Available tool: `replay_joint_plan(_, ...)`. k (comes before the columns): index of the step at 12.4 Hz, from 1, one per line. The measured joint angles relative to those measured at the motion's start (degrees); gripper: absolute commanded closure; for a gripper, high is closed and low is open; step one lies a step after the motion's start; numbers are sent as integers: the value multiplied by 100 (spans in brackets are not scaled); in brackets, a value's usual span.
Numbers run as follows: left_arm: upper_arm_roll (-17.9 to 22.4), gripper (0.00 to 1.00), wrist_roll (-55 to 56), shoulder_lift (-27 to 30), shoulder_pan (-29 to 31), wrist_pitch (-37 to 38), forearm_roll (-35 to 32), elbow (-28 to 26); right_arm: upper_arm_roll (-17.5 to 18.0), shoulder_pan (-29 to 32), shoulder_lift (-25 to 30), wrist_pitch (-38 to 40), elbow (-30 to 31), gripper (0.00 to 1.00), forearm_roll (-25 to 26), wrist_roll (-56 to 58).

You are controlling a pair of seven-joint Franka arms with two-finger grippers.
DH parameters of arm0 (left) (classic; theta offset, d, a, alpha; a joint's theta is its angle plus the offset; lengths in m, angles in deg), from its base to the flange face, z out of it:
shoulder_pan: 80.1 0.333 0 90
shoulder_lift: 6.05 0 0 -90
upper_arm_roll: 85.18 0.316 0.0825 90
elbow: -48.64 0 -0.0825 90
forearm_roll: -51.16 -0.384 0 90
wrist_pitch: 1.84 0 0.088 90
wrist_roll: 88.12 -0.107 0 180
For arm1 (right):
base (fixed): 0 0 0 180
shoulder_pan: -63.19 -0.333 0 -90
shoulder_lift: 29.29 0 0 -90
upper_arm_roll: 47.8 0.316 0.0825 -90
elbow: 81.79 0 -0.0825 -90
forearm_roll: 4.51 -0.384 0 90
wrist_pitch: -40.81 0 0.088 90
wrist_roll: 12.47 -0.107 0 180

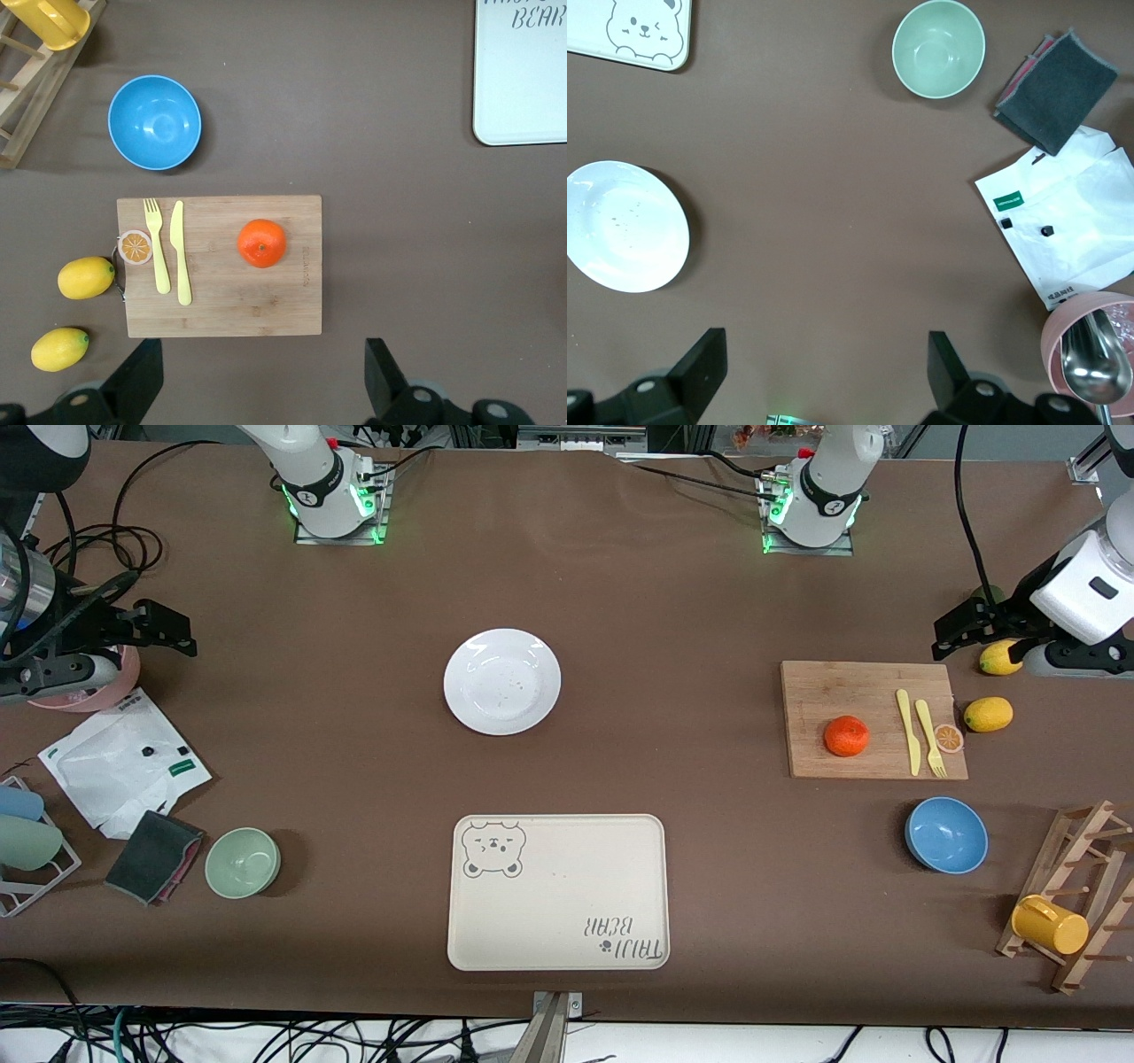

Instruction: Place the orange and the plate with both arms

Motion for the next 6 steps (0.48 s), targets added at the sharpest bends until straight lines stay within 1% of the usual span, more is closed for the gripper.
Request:
replay_joint_plan(3,24,0,4,-49,44,-13,0,103,29,-5,2,-106,-1,0,0,0)
replay_joint_plan(6,63,0,-1,-51,246,-10,0,165,28,-5,2,-124,-1,0,0,0)
